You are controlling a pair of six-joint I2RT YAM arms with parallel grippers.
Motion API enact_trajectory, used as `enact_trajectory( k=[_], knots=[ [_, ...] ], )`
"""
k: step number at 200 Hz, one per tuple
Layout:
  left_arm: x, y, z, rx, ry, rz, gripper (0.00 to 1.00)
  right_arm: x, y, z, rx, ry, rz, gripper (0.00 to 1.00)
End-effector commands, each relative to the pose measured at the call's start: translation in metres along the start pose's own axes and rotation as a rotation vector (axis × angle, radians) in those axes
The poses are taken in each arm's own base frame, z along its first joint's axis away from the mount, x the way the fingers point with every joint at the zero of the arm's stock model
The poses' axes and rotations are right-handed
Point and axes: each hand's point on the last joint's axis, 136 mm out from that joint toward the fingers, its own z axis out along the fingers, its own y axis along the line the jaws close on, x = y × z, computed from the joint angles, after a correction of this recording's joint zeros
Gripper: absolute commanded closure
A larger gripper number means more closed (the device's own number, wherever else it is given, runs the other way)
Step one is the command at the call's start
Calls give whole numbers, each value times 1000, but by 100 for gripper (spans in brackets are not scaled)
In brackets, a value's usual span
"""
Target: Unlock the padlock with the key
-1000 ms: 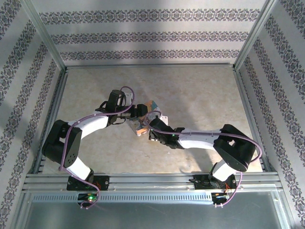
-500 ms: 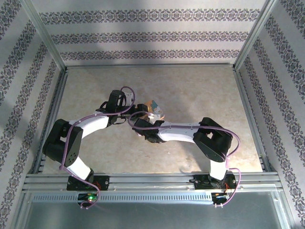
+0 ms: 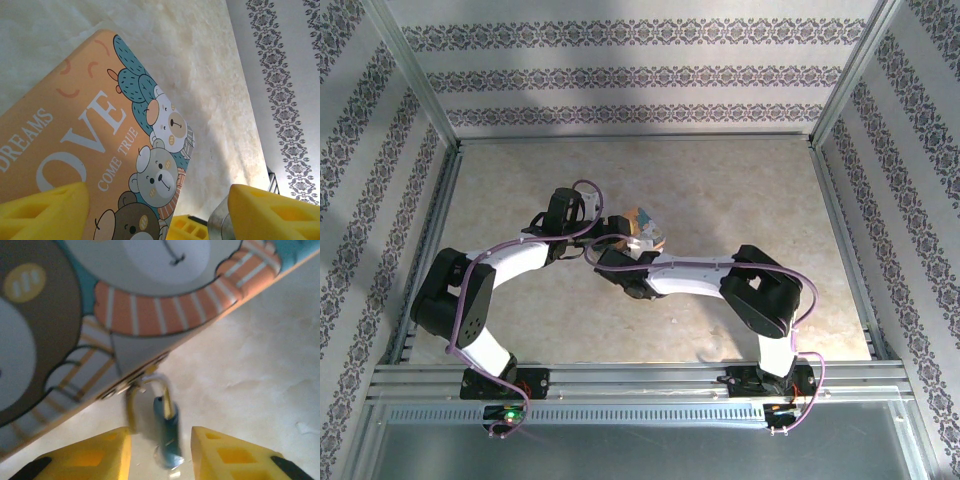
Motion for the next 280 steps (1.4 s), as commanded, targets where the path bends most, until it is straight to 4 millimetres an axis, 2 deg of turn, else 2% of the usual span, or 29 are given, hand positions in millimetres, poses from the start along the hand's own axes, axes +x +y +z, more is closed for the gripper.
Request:
enact_trajectory(
  k=[1,19,43,90,99,110,141,155,190,208,234,280],
  knots=[
    [31,28,9,-82,94,-65,26,-1,10,-23,-76,-16,-48,54],
    [31,28,8,-84,96,-64,26,1,13,-39,-130,-27,-68,40],
    [31,27,7,-85,94,-60,26,1,7,-62,-192,-61,-77,29],
    [30,26,5,-93,95,-53,26,-16,-25,-103,-297,-191,-193,23],
    [31,26,4,-95,96,-51,26,-20,-27,-111,-373,-194,-201,25],
    [31,27,4,-99,97,-51,26,-21,-35,-109,-441,-173,-167,29],
    [32,27,3,-99,100,-52,26,-30,-39,-114,-847,-119,23,35],
    [33,27,2,-104,101,-52,26,-37,-47,-115,-958,-112,93,36],
    [34,28,2,-109,106,-50,26,-45,-65,-103,-1084,-62,170,38],
    [34,28,2,-110,107,-51,26,-46,-66,-97,-1154,-24,195,39],
    [34,28,2,-110,108,-51,26,-42,-61,-78,-1156,14,176,40],
    [35,29,2,-111,113,-52,26,-45,-55,-43,-1105,33,179,58]
  ],
)
